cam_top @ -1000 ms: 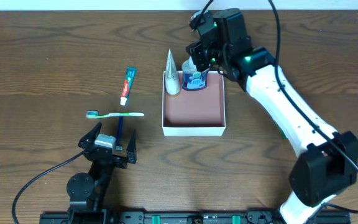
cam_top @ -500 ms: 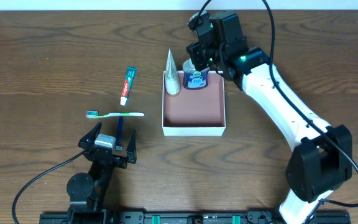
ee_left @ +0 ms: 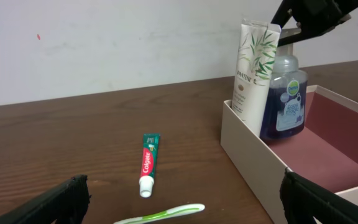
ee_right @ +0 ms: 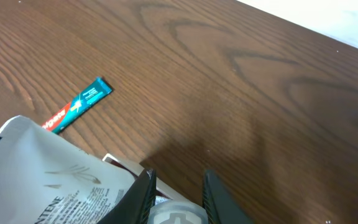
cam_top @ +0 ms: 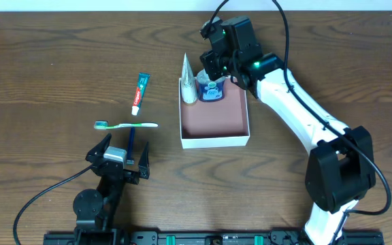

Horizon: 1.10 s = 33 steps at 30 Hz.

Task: Pack container
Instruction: 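Lower the soap bottle into the box beside the Pantene tube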

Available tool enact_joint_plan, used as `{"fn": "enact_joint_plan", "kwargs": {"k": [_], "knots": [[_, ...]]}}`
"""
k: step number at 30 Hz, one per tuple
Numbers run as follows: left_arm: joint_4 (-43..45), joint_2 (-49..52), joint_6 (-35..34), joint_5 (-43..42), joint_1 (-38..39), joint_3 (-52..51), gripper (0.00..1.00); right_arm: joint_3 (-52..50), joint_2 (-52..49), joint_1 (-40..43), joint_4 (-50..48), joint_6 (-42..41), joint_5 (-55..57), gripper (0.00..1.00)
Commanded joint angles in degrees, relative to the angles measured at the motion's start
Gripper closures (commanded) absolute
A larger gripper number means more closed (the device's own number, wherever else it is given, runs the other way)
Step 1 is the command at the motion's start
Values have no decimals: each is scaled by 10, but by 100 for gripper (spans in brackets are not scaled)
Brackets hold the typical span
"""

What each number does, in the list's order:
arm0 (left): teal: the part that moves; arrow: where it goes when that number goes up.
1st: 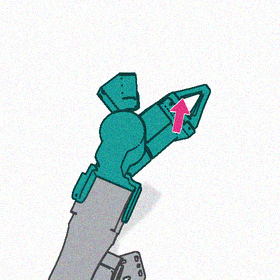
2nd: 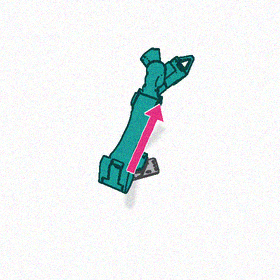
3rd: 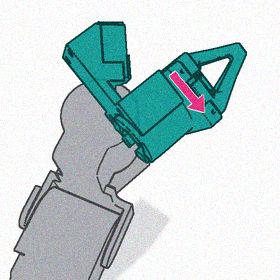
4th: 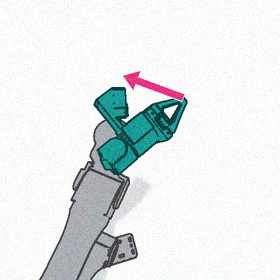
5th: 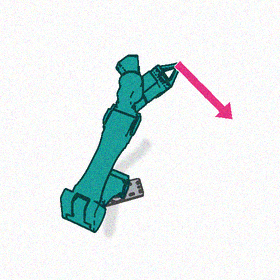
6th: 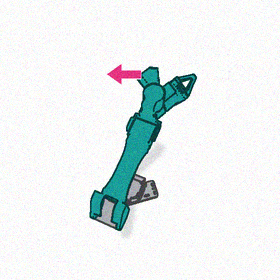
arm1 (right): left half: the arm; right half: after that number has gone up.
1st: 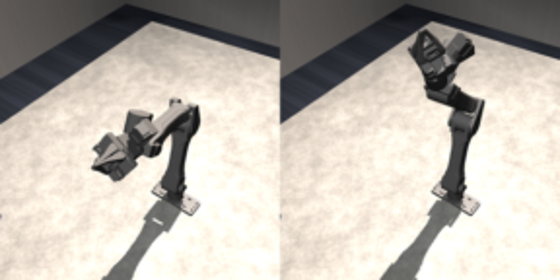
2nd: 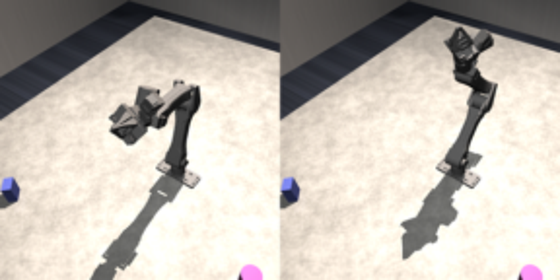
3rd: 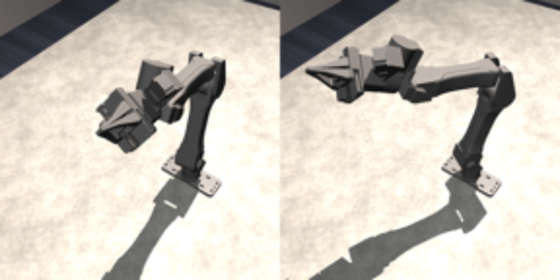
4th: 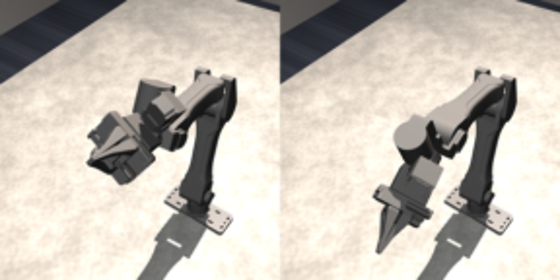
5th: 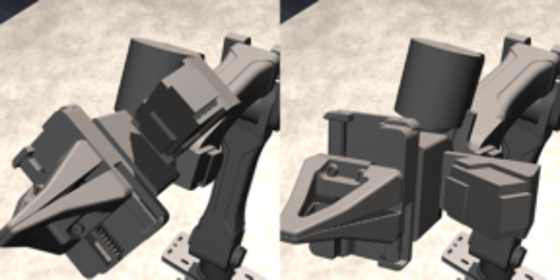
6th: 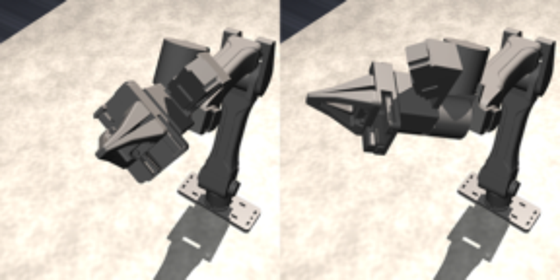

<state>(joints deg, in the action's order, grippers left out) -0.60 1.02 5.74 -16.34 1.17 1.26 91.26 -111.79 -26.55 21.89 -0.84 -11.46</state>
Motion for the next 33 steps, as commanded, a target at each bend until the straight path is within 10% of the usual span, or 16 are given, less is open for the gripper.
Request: {"fn": "enact_joint_plan", "kwargs": {"k": [1, 19, 33], "knots": [[-19, 0, -7, -10, -3, -10, 2, 9, -16, -7, -13, -2, 1, 96], [-19, 0, -7, -10, -3, -10, 2, 10, -27, -10, -28, -2, 1, 61], [-19, 0, -7, -10, -3, -10, 2, 10, -26, -11, -29, -2, 1, 60]]}}
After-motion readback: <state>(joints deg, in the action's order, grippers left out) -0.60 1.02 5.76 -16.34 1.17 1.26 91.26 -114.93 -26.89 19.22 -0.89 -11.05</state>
